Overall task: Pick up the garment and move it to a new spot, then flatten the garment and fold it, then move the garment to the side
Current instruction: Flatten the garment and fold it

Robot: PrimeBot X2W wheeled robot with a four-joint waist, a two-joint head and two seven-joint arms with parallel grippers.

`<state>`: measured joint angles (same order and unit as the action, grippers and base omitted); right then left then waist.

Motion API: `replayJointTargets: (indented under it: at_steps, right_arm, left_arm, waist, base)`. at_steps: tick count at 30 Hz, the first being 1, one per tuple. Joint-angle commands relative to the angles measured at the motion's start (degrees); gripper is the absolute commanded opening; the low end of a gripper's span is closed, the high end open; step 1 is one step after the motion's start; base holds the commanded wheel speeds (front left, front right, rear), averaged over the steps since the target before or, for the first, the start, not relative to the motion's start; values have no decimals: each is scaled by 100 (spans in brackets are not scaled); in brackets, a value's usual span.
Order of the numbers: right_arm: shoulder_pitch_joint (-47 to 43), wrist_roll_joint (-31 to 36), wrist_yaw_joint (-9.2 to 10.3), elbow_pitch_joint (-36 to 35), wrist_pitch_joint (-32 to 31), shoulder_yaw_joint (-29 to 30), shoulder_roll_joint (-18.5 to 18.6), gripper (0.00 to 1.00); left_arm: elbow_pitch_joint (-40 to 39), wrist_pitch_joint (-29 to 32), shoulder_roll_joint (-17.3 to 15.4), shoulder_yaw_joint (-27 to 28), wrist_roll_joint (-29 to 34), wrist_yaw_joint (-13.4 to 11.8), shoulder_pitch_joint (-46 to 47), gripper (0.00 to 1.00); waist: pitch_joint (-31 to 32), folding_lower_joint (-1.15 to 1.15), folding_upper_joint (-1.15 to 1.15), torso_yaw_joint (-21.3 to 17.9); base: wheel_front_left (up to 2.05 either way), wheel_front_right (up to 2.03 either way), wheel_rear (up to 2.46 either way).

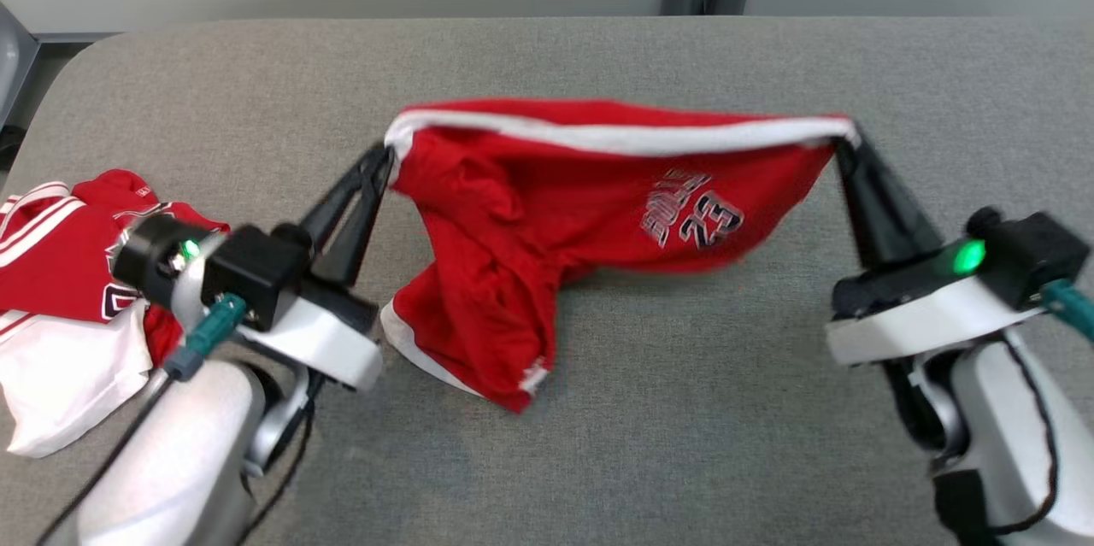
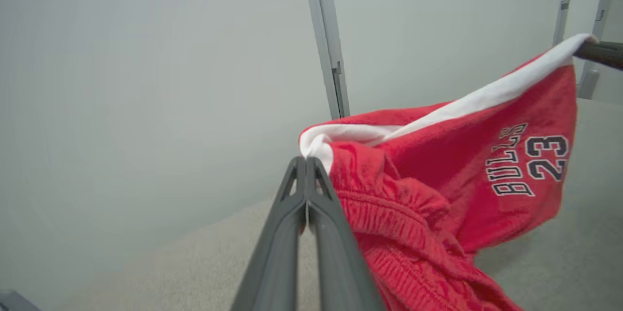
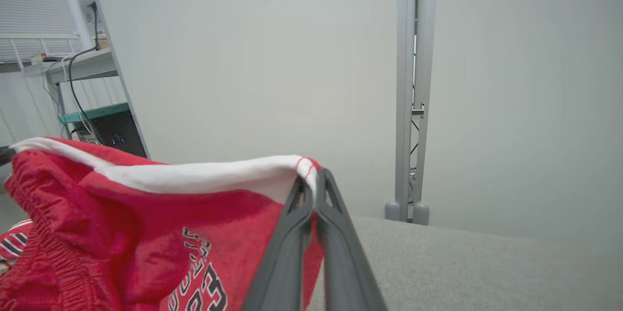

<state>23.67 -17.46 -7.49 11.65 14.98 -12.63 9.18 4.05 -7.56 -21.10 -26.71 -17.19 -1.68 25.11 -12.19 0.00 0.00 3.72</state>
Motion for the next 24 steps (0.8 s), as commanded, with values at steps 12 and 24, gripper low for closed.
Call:
replayJointTargets:
  at_steps: [12,24]
  right_arm:
    - [682,593,-1,-1660,-570,920,436,0]
    - [1137,437,-1,-1862,-1003,1060,643,0]
  left_arm:
    - [-1185,715,-562,298,367,148,1533,0]
    - [-1036,985,-453,499,-126,282,2127,0]
  waist:
    - [149,0,0,-265]
    - [-140,0,0,-433]
  base:
    - [0,0,0]
    - [0,0,0]
